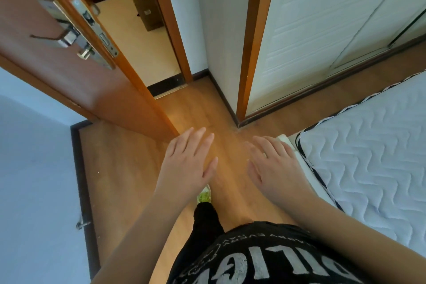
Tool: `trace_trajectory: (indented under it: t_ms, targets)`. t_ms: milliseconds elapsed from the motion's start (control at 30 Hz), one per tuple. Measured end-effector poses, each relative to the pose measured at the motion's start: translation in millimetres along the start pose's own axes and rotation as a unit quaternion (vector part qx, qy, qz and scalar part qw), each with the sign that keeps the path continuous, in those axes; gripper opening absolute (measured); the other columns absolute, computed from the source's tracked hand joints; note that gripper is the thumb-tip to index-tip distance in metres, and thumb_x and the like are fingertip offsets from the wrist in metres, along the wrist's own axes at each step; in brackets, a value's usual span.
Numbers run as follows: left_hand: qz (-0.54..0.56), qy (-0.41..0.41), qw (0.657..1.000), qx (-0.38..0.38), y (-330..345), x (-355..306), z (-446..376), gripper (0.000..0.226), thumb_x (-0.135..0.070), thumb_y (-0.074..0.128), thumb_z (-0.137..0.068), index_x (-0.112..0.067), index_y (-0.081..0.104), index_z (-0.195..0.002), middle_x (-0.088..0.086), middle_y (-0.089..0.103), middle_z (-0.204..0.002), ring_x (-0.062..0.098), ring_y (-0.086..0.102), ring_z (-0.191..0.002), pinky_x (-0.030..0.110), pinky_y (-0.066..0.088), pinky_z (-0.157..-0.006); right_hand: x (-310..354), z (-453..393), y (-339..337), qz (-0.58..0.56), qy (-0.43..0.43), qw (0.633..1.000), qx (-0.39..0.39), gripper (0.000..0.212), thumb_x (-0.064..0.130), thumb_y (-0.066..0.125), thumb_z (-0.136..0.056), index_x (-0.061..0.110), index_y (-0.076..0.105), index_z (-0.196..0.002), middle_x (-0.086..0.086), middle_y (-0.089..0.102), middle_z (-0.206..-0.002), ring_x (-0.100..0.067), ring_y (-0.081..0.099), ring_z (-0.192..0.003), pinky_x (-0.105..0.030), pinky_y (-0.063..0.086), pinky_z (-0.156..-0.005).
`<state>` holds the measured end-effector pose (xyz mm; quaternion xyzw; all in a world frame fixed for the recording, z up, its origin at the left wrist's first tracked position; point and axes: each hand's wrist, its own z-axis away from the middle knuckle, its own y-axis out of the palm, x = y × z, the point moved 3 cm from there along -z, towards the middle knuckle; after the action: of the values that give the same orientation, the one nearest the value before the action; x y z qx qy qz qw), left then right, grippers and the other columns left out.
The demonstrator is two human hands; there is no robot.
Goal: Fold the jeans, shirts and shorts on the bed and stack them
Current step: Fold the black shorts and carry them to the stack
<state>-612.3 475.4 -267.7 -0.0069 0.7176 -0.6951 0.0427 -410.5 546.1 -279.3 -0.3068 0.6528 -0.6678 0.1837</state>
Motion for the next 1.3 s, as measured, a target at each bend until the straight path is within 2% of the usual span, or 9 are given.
trace_trajectory:
  t_ms: [133, 267, 400, 500, 700, 867, 1000, 1167, 1300]
  targets:
    - [0.015, 0.049, 0.998, 0.033, 1.5, 42.2, -51.4, 0.057, -0.053, 0.027, -0.1, -0.024, 0.048, -0.144, 0.001, 0.044, -0.152, 0.024, 0.037, -0.142, 0.04, 0.026, -0.112, -3.4, -49.5, 10.1, 0.027, 0.063, 0.998, -0.012, 0.041, 0.041, 0.049, -0.095, 0.023, 0.055, -0.132, -0.002, 0.057, -0.134, -0.025, 0.052, -0.127, -0.041, 0.038, -0.108]
    - [0.008, 0.125, 0.991, 0.053, -5.1, 63.0, -107.5, 0.053, -0.052, 0.031, -0.1, -0.028, 0.046, -0.145, -0.003, 0.045, -0.151, 0.022, 0.036, -0.143, 0.04, 0.03, -0.114, -7.0, -84.0, 6.1, 0.04, 0.135, 0.989, -0.044, 0.042, 0.039, 0.058, -0.092, 0.025, 0.052, -0.13, -0.001, 0.057, -0.134, -0.026, 0.052, -0.126, -0.043, 0.039, -0.105]
    - [-0.006, 0.203, 0.978, 0.039, -9.0, 62.9, -168.1, 0.05, -0.049, 0.043, -0.098, -0.024, 0.053, -0.14, 0.002, 0.053, -0.145, 0.025, 0.045, -0.137, 0.043, 0.032, -0.111, -18.5, -103.7, 4.7, 0.034, 0.195, 0.979, -0.041, 0.04, 0.04, 0.05, -0.095, 0.025, 0.054, -0.131, 0.0, 0.055, -0.137, -0.026, 0.049, -0.13, -0.045, 0.041, -0.105]
    - [-0.009, 0.247, 0.969, 0.027, -7.3, 46.6, -211.4, 0.05, -0.05, 0.046, -0.096, -0.023, 0.055, -0.137, 0.003, 0.056, -0.141, 0.027, 0.05, -0.133, 0.043, 0.03, -0.109, -36.4, -116.8, 2.3, 0.02, 0.232, 0.972, -0.035, 0.042, 0.041, 0.041, -0.097, 0.023, 0.056, -0.132, -0.001, 0.055, -0.138, -0.027, 0.049, -0.13, -0.046, 0.042, -0.105]
    - [-0.004, 0.334, 0.94, 0.067, 13.1, -2.9, -295.9, 0.052, -0.049, 0.036, -0.099, -0.024, 0.046, -0.144, 0.002, 0.048, -0.148, 0.026, 0.041, -0.139, 0.045, 0.037, -0.111, -98.8, -139.0, 8.2, -0.009, 0.33, 0.944, -0.002, 0.05, 0.046, 0.041, -0.097, 0.027, 0.045, -0.143, 0.001, 0.043, -0.149, -0.024, 0.039, -0.139, -0.044, 0.033, -0.112]
    - [-0.032, 0.401, 0.912, 0.086, 15.5, -48.5, -361.6, 0.051, -0.046, 0.039, -0.1, -0.023, 0.047, -0.144, 0.003, 0.048, -0.147, 0.024, 0.04, -0.139, 0.042, 0.032, -0.114, -153.2, -153.9, -0.8, -0.008, 0.383, 0.923, -0.041, 0.046, 0.037, 0.056, -0.094, 0.022, 0.054, -0.138, -0.002, 0.05, -0.144, -0.025, 0.045, -0.133, -0.042, 0.038, -0.107]
    - [-0.044, 0.418, 0.902, 0.093, 13.8, -77.7, -412.5, 0.053, -0.047, 0.032, -0.101, -0.023, 0.041, -0.148, 0.002, 0.043, -0.151, 0.024, 0.035, -0.142, 0.044, 0.029, -0.116, -192.9, -168.8, -11.4, 0.008, 0.398, 0.915, -0.064, 0.046, 0.035, 0.059, -0.092, 0.019, 0.056, -0.135, -0.003, 0.053, -0.14, -0.026, 0.049, -0.13, -0.043, 0.042, -0.104]
    - [-0.038, 0.438, 0.894, 0.087, 19.4, -105.8, -466.3, 0.052, -0.044, 0.032, -0.1, -0.022, 0.043, -0.146, 0.003, 0.046, -0.149, 0.026, 0.037, -0.141, 0.045, 0.028, -0.116, -230.3, -193.8, -11.9, 0.009, 0.423, 0.905, -0.052, 0.046, 0.038, 0.053, -0.095, 0.017, 0.054, -0.136, -0.003, 0.051, -0.142, -0.023, 0.048, -0.131, -0.042, 0.041, -0.105]
    - [-0.056, 0.462, 0.879, 0.104, 33.2, -124.9, -512.7, 0.052, -0.044, 0.036, -0.101, -0.024, 0.039, -0.149, 0.002, 0.04, -0.153, 0.025, 0.031, -0.145, 0.044, 0.02, -0.118, -261.8, -222.3, -13.4, -0.003, 0.462, 0.885, -0.057, 0.048, 0.041, 0.047, -0.096, 0.017, 0.052, -0.138, -0.003, 0.049, -0.144, -0.023, 0.047, -0.132, -0.043, 0.041, -0.105]
